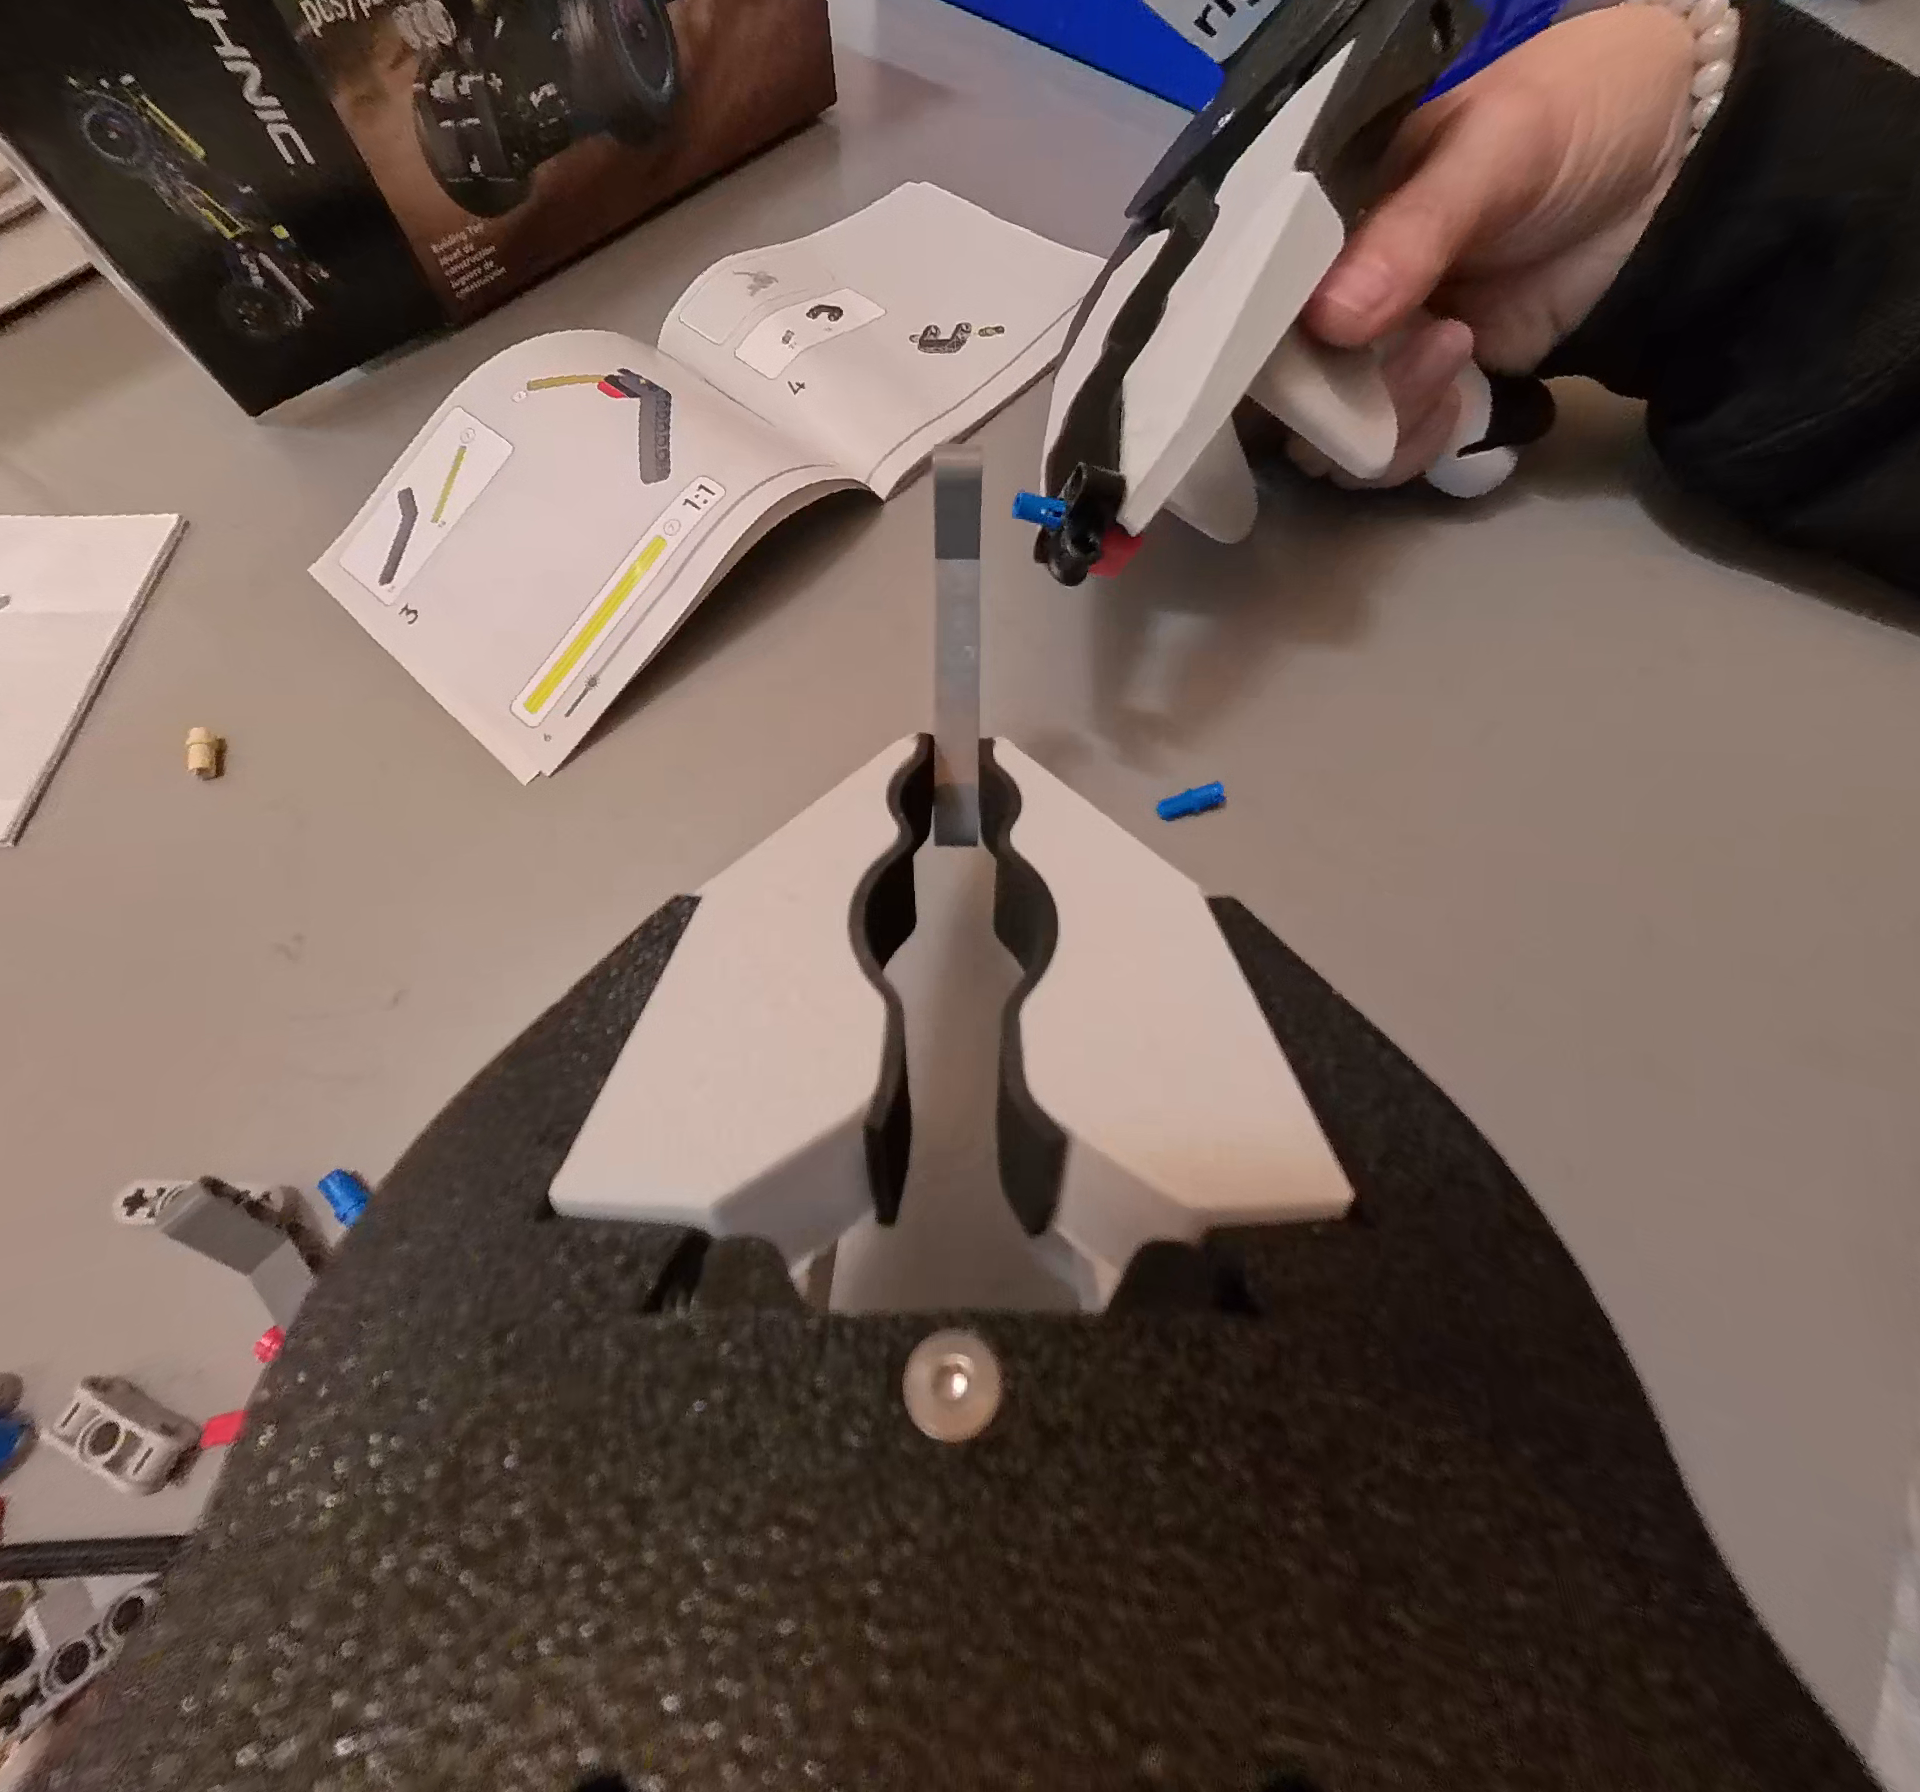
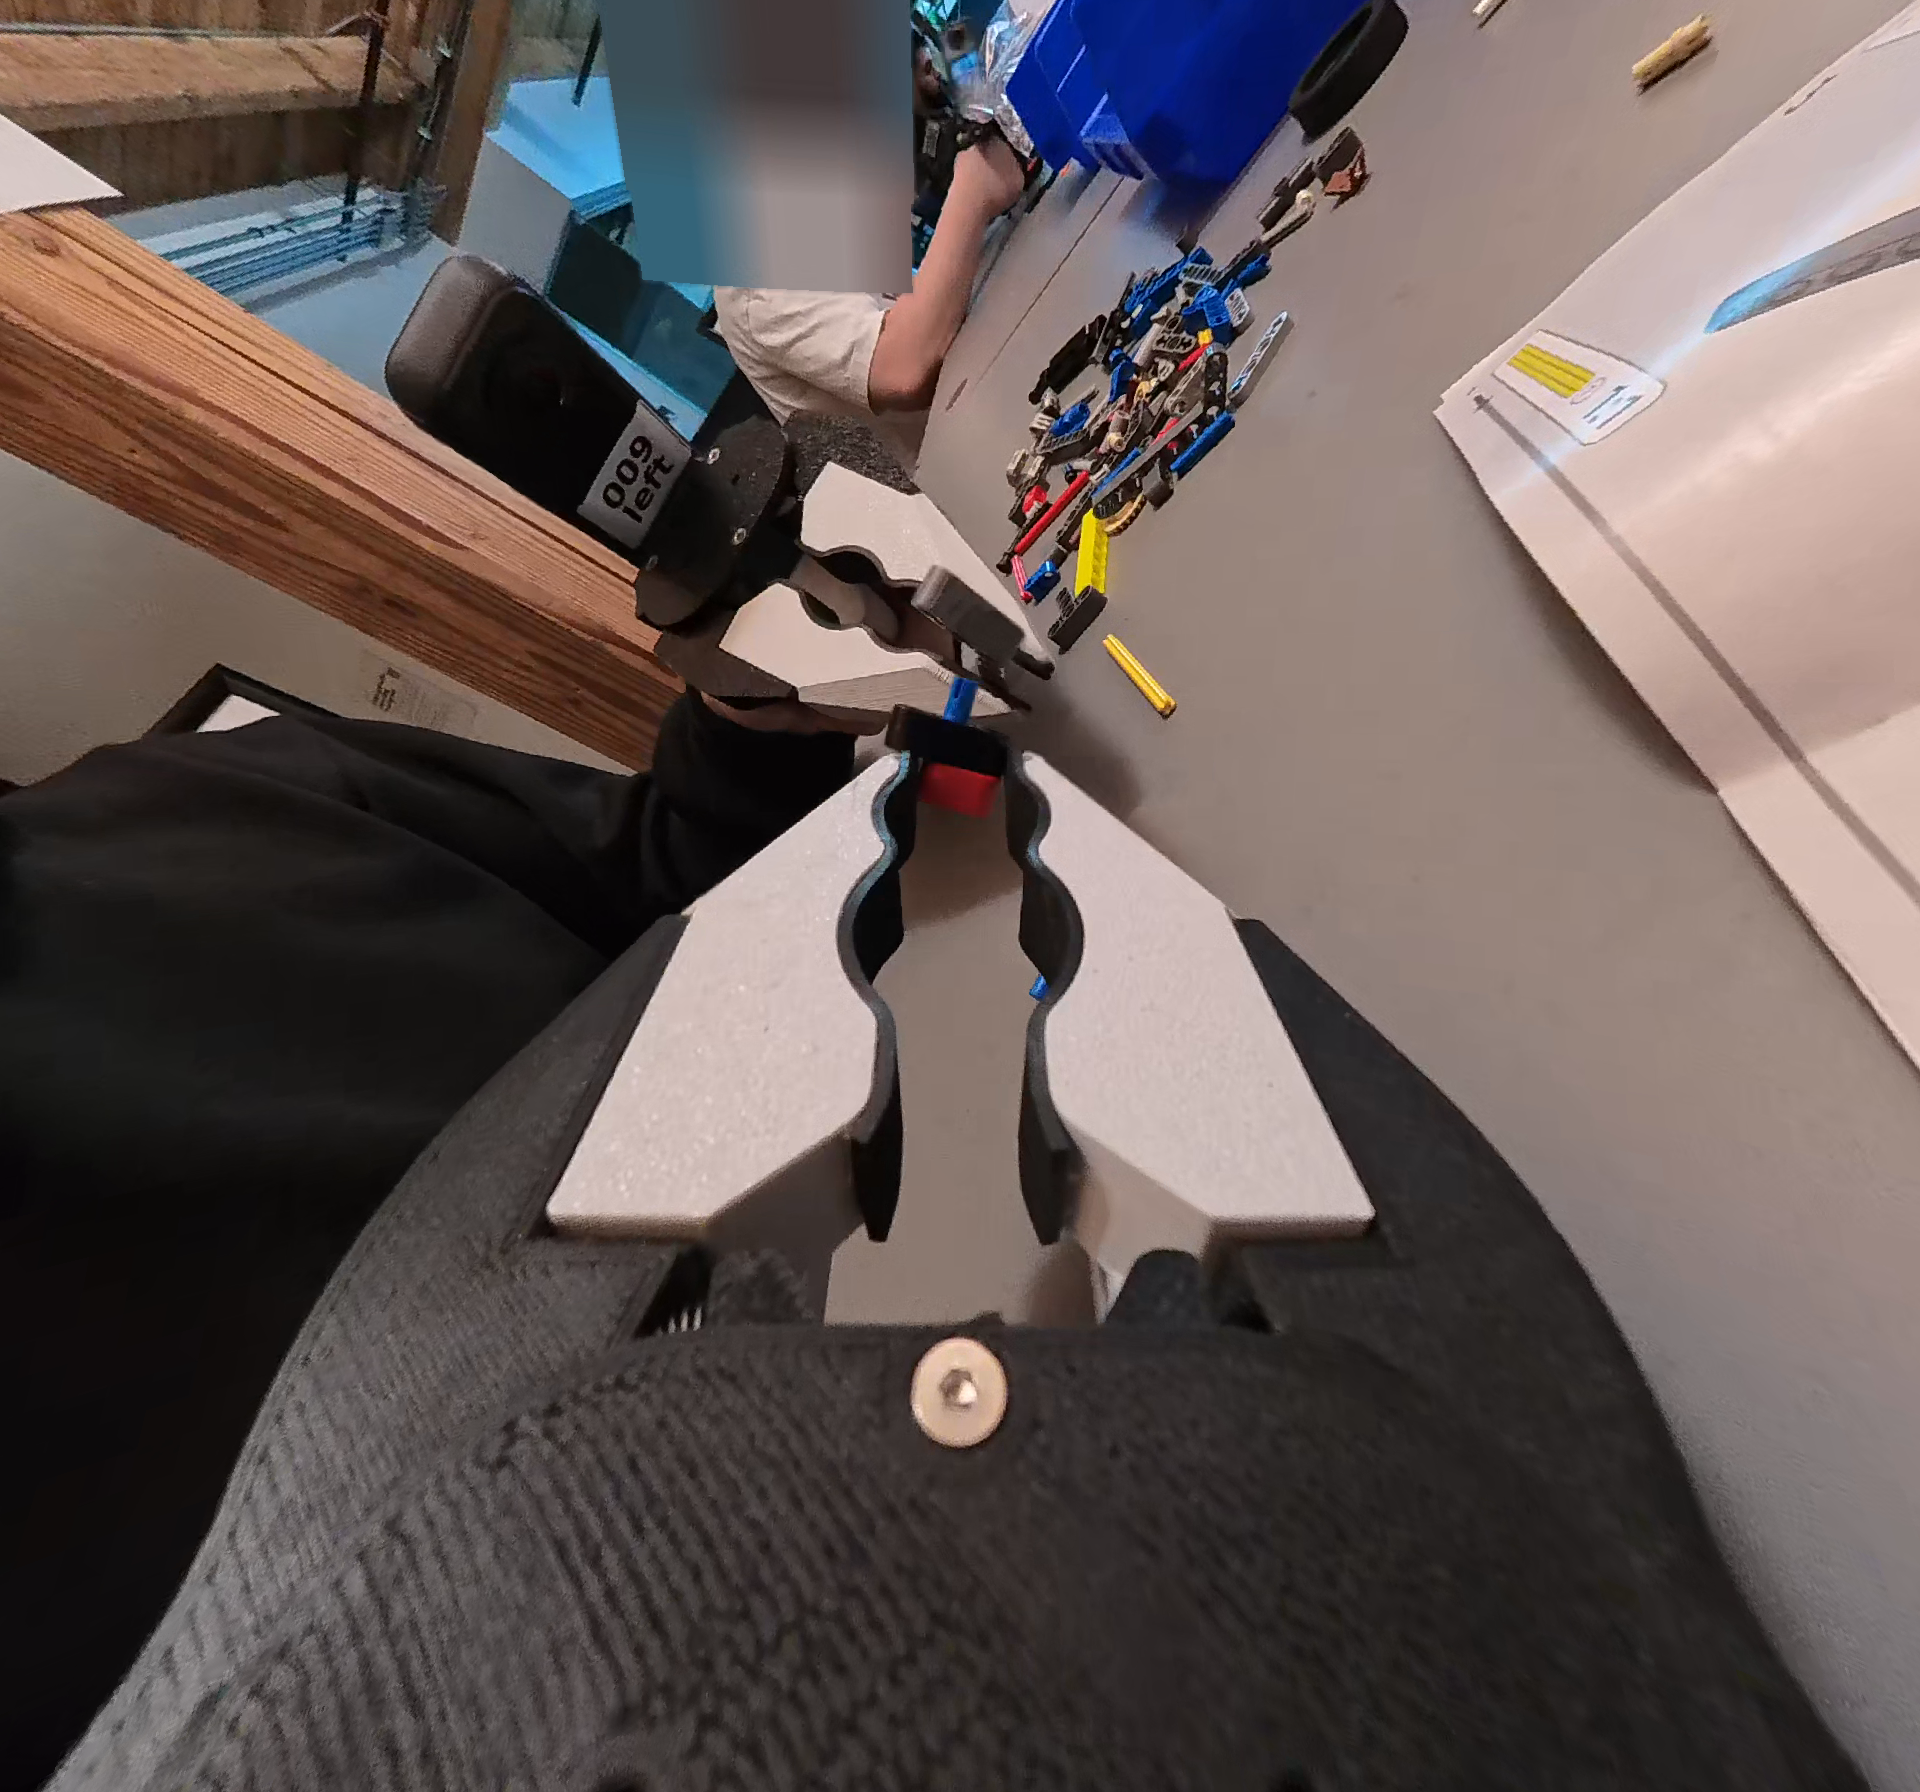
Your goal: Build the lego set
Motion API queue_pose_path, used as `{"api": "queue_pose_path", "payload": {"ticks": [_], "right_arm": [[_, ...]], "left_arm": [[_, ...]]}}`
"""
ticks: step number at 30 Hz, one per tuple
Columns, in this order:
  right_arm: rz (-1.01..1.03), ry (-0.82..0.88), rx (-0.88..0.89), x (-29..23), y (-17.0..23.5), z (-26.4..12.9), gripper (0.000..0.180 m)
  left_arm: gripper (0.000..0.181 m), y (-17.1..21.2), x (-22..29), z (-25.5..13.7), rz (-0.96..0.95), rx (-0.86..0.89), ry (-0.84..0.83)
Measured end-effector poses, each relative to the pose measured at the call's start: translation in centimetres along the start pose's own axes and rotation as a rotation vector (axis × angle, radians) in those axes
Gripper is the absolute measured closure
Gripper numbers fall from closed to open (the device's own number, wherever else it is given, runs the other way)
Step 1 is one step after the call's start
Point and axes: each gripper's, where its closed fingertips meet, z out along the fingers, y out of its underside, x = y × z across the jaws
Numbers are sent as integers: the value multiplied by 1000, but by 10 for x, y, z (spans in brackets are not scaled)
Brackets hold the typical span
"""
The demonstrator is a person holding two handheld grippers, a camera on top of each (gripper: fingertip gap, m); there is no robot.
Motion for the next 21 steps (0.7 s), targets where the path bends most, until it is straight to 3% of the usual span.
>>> {"api": "queue_pose_path", "payload": {"ticks": [5,14,21], "right_arm": [[15,-13,26,-1,-4,-2,165],[-18,57,-6,7,-1,-11,165],[-50,18,-118,2,17,-2,165]], "left_arm": [[175,1,0,0,10,-12,-3],[175,57,-2,-19,88,-399,35],[174,57,0,-17,303,-438,-22]]}}
